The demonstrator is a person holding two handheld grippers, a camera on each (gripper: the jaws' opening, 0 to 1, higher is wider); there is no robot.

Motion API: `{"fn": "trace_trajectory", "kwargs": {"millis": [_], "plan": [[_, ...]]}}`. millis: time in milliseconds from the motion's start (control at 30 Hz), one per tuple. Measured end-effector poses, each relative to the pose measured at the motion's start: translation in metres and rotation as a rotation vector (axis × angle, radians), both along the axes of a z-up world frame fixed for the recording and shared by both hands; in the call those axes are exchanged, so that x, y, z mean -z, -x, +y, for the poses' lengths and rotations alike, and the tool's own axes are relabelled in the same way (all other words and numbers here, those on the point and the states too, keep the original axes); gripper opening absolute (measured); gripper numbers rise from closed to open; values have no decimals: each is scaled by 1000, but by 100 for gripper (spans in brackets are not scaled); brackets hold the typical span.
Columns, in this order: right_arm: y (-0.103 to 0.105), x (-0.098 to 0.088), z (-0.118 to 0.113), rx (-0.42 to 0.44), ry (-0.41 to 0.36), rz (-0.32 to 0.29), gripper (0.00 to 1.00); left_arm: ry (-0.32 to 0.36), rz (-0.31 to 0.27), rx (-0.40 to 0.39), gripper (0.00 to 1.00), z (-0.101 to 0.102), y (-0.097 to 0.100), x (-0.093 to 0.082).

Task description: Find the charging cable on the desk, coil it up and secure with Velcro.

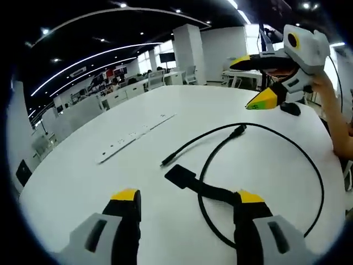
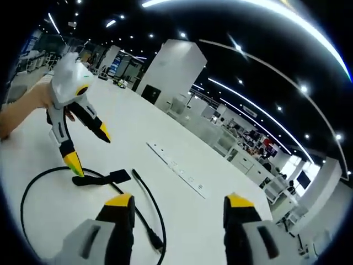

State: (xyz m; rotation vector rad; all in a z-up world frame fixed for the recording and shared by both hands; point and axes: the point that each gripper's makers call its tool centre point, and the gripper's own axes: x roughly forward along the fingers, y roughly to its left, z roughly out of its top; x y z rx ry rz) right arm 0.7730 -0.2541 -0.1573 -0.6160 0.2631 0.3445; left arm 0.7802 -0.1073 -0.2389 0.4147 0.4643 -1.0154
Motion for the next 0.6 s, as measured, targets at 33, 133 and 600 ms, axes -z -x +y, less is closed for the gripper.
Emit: {"fn": "trace_trajectory", "kwargs": {"millis": [33,133,600], "plan": [[0,-1,0,-1,-3,-2,65,17,11,-1,64,-2,1,0],[1,0,1,-6,-1,-1,65,22,24,-6,63,-4,1,4],[0,3,0,0,5,4,65,-34,52,19,58,-4,6,17]]}}
